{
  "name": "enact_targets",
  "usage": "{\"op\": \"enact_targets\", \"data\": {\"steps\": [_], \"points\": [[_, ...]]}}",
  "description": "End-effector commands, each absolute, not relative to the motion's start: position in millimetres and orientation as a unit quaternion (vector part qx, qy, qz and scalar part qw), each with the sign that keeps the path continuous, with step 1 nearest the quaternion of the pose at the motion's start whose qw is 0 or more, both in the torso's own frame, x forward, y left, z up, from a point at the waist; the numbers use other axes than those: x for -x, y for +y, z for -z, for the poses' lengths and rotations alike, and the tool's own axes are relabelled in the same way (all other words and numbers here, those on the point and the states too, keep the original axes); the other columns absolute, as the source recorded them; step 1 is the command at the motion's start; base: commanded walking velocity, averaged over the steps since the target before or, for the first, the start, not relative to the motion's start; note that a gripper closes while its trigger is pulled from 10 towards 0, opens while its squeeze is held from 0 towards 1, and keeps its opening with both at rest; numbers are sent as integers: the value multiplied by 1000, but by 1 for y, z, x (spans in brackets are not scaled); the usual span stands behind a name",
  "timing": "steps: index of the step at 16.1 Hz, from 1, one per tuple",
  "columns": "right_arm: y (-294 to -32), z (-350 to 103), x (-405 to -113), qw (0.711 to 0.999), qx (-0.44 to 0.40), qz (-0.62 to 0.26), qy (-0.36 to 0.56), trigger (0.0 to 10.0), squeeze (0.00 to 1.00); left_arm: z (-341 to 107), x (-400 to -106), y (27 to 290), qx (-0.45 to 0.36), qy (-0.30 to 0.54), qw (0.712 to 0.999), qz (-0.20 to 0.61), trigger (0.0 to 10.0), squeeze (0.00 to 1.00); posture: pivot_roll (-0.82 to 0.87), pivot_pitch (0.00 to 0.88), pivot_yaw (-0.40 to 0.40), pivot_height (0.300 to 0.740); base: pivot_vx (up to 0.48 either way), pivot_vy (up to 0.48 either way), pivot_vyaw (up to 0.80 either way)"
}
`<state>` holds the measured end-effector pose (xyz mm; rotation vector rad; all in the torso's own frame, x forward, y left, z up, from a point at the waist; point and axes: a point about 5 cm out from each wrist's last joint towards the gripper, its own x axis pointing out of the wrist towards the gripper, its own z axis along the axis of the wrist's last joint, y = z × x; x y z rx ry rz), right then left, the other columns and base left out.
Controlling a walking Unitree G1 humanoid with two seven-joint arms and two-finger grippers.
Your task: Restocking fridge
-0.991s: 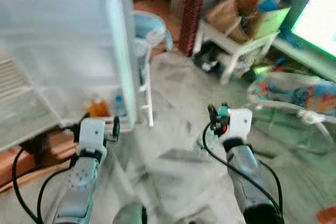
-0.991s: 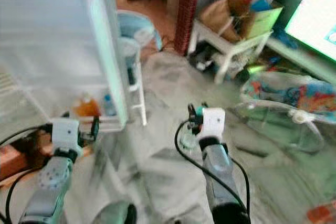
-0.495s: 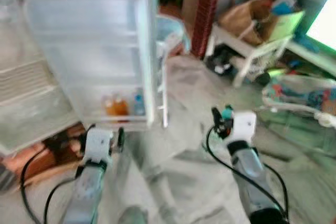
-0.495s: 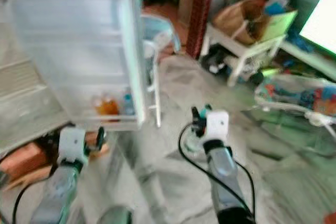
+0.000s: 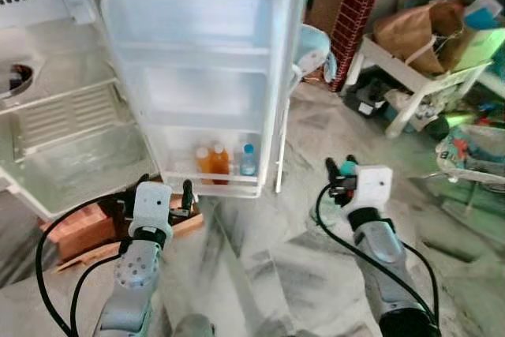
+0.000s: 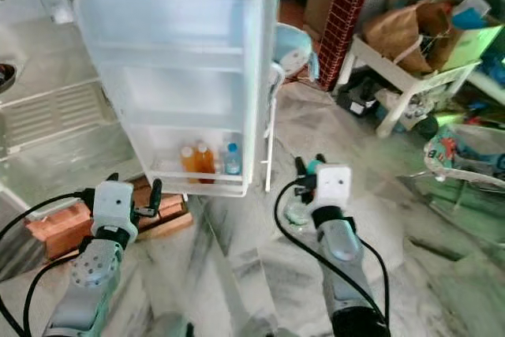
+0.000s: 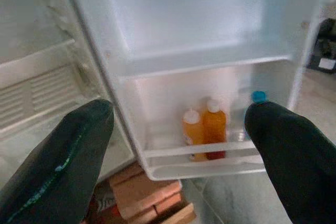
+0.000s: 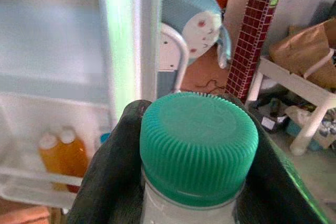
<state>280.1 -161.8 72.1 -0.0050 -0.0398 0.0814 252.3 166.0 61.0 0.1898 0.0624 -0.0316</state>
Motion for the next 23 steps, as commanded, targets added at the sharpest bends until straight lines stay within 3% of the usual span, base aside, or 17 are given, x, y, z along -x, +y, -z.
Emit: {"op": "enact_targets", "data": {"steps": [1, 6, 10, 23], "points": [[-152, -79, -284, 998, -2, -57, -34, 10000, 0, -60, -250, 173, -102, 31, 994, 3, 10000, 0, 180, 72, -55, 740, 0, 480, 0], [-151, -80, -284, 997, 0, -63, -35, 10000, 0, -61, -248, 172, -105, 28, 994, 6, 10000, 0, 181, 74, -55, 740, 0, 83, 0], [-149, -81, -285, 997, 1, -70, -38, 10000, 0, -63, -249, 171, -105, 21, 994, 12, 10000, 0, 180, 71, -61, 740, 0, 0, 708], [-153, -82, -288, 997, 4, -73, -35, 10000, 0, -59, -250, 167, -94, 26, 995, 16, 10000, 0, 176, 64, -66, 740, 253, 55, 0]]}}
